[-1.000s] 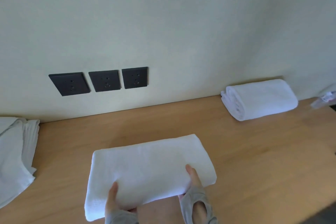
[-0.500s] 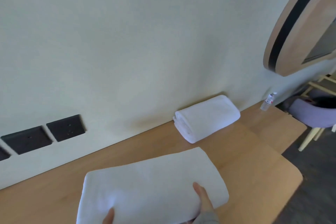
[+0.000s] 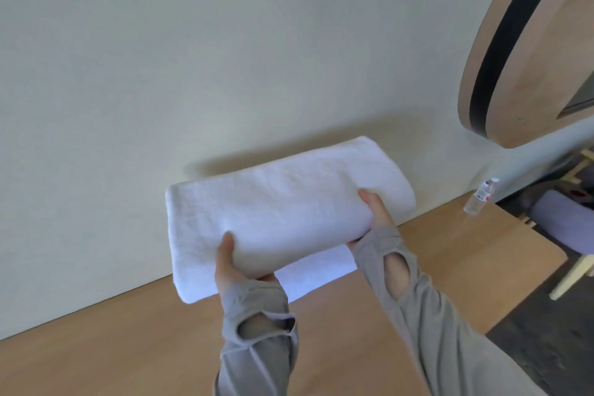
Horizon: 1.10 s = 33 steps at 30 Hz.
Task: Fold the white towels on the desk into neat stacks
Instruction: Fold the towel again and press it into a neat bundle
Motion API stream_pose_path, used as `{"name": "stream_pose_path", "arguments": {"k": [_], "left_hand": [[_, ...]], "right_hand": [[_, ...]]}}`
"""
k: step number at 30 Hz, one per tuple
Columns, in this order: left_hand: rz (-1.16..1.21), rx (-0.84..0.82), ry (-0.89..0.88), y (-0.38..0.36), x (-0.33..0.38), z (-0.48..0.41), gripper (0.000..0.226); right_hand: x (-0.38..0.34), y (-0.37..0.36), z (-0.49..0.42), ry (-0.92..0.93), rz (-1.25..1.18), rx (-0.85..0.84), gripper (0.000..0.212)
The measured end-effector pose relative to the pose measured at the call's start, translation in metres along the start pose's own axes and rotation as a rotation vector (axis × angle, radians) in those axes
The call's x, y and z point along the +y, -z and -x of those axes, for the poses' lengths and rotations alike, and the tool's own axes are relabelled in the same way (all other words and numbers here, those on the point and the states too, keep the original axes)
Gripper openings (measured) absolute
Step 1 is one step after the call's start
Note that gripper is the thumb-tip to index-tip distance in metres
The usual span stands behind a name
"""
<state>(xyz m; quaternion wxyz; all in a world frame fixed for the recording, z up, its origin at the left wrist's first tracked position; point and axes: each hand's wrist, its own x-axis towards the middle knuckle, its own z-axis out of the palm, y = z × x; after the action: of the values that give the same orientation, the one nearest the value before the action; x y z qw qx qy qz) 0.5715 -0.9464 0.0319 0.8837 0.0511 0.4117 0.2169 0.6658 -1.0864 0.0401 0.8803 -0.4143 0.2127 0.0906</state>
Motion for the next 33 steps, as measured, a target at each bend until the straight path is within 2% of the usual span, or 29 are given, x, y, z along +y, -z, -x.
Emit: {"name": "stream_pose_path", "arguments": {"k": [2,4,9,11,13,16,18,22,26,27,30,33], "left_hand": [[-0.024,0.013,-0.043,-0.014,-0.029,-0.019,0.03],[-0.027,0.042,-0.077,-0.016,-0.054,-0.045,0.037],[-0.128,0.225,-0.121,0.01,-0.102,-0.092,0.026],[-0.127,0.139,-0.111,0.02,-0.1,-0.098,0.031],[-0.147,0.056,-0.068,0.03,-0.09,-0.104,0.051],[-0.285,0.088,-0.054,0.045,-0.062,-0.111,0.062],[-0.436,0.122,-0.064,0.052,-0.038,-0.115,0.059],[-0.893,0.129,-0.059,0.041,0.0,-0.123,0.062],[-1.178,0.133,-0.029,0.003,-0.001,-0.134,0.053],[-1.253,0.124,-0.081,-0.002,-0.004,-0.139,0.053],[-1.423,0.114,-0.407,0.002,-0.01,-0.149,0.055],[-1.396,0.124,-0.582,0.014,-0.018,-0.149,0.042]], "right_hand": [[-0.005,0.011,-0.039,-0.023,-0.02,-0.024,0.033],[-0.003,0.026,-0.08,-0.053,-0.038,0.022,0.04],[0.039,0.081,-0.139,-0.21,0.062,0.278,0.053],[0.047,0.089,-0.146,-0.243,0.055,0.28,0.056],[0.044,0.095,-0.153,-0.247,0.122,0.304,0.071],[0.021,0.106,-0.165,-0.147,0.333,0.37,0.097],[-0.002,0.114,-0.175,-0.117,0.439,0.307,0.092],[-0.038,0.116,-0.195,-0.241,0.795,0.088,0.069],[-0.049,0.097,-0.208,-0.237,1.067,-0.064,0.074],[-0.049,0.092,-0.209,-0.218,1.119,-0.089,0.073],[-0.049,0.087,-0.208,-0.046,1.16,-0.115,0.055],[-0.048,0.09,-0.207,0.149,1.144,-0.097,0.039]]}}
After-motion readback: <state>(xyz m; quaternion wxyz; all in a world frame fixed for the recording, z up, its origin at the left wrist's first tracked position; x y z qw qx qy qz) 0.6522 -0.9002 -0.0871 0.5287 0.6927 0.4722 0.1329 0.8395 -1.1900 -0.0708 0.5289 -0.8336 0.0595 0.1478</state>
